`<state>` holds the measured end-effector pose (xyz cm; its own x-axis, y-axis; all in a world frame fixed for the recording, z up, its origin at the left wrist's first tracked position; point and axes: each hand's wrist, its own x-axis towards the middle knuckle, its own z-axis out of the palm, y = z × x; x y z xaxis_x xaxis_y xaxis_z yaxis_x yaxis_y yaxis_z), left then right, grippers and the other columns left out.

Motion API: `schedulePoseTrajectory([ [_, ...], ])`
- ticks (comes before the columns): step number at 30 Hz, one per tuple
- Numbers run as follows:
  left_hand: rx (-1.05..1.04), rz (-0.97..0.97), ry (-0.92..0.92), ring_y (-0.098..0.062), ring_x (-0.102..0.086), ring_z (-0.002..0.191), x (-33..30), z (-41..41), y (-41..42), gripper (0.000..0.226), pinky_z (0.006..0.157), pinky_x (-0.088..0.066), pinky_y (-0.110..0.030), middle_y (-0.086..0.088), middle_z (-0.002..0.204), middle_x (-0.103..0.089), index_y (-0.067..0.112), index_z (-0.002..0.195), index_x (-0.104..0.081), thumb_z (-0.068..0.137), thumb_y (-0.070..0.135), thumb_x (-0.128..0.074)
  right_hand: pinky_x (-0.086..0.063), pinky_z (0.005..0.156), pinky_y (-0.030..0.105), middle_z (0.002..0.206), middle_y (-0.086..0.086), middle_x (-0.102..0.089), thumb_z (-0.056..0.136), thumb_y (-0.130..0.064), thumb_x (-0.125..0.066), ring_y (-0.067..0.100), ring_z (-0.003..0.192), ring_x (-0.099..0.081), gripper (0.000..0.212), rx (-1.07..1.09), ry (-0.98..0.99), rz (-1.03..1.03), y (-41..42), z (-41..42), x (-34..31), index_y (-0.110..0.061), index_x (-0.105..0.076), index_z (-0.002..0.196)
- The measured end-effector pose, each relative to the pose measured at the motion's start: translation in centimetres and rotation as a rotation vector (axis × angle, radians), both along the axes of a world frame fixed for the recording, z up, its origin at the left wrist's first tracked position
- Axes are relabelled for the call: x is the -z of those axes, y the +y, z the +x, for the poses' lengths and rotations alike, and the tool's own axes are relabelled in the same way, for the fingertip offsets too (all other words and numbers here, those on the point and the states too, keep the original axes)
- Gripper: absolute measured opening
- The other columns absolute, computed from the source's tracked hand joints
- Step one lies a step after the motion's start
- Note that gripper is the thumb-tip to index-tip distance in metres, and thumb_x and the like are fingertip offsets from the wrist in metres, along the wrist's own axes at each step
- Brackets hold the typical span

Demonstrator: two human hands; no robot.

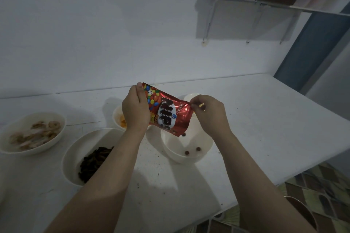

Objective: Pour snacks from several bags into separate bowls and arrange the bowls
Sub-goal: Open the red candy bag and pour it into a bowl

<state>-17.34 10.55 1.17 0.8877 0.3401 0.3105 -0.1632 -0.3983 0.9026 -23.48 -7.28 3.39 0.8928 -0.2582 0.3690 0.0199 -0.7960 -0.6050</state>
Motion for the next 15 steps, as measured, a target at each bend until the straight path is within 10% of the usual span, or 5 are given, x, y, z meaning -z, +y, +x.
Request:
schedulePoseTrajectory([
  [15,0.029,0.093,-0.082,0.007,-0.048,0.064,-0.5,-1.2,0.0,0.034,0.057,-0.034,-0.008,0.017,0.069,-0.047,0.016,0.09,-0.049,0.104,0.041,-0.03,-0.04,0.074,0.02,0.097,-0.008,-0.069,0.095,-0.016,-0.062,0.007,0.082,-0.054,0.015,0.016,0.008,-0.044,-0.1,-0.8,1.0,-0.02,-0.076,0.101],
])
